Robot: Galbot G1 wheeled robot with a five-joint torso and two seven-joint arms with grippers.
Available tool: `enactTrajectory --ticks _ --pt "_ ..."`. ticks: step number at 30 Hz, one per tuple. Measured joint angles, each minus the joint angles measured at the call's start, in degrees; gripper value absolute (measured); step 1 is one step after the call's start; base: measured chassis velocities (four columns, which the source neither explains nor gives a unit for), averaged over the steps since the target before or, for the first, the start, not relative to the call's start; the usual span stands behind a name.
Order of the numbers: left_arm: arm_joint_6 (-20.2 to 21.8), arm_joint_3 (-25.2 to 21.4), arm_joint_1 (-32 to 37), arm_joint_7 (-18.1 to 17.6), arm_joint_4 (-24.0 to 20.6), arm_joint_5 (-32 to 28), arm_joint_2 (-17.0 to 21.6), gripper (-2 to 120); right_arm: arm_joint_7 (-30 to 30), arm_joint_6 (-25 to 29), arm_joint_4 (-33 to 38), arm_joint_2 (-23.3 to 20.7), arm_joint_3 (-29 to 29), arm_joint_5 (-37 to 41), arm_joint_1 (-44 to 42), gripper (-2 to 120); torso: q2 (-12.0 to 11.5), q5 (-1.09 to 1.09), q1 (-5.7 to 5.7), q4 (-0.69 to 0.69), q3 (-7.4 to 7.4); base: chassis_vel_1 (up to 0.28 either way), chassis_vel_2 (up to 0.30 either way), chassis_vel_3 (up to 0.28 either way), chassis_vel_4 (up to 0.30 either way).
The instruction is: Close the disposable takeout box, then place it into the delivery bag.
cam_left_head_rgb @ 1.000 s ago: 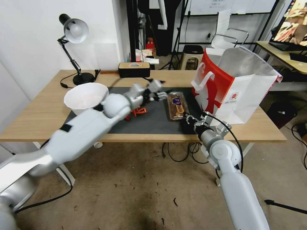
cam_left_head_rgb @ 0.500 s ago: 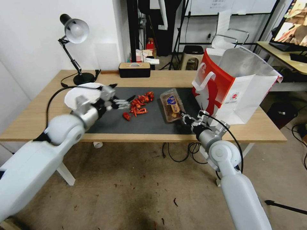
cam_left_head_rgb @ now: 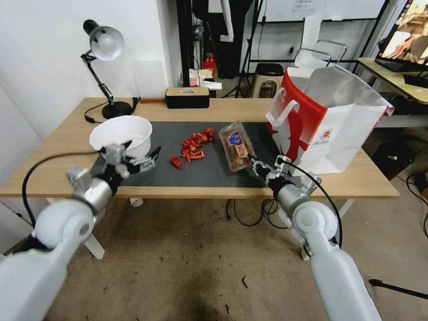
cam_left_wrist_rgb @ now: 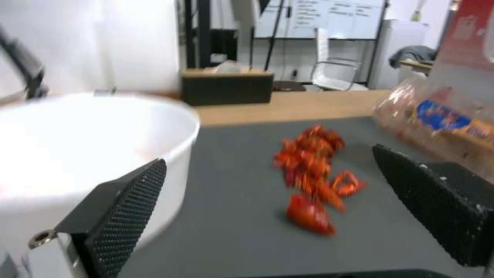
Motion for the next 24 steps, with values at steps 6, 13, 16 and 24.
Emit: enactTrajectory --ticks 6,13,16,24 --pt "-1.8 -2.1 4.2 0.2 -0.4 1.6 -4.6 100 -1.4 0.8 1.9 -1.1 -0.3 0.0 -0.4 3 0.0 0.02 0.0 0.0 0.0 0.0 0.0 0.0 0.0" --pt "-3.8 -3.0 6.4 0.5 -0.4 3.8 -7.9 100 -5.2 2.1 5.4 -3.0 -0.2 -0.4 -2.1 3 0.0 0.01 0.0 -0.02 0.01 0.0 0.0 0.0 0.0" --pt "-4.3 -3.0 7.3 0.6 -0.7 4.3 -8.3 100 -6.5 2.5 6.7 -4.2 -0.2 -0.4 -2.3 3 0.0 0.01 0.0 0.0 0.01 0.0 0.0 0.0 0.0" --pt "-4.8 -2.4 7.7 0.7 -1.5 5.0 -9.1 100 -7.0 3.7 12.5 -13.2 2.5 6.5 1.2 3 0.0 0.02 0.0 -0.01 0.01 0.0 0.0 0.0 0.0"
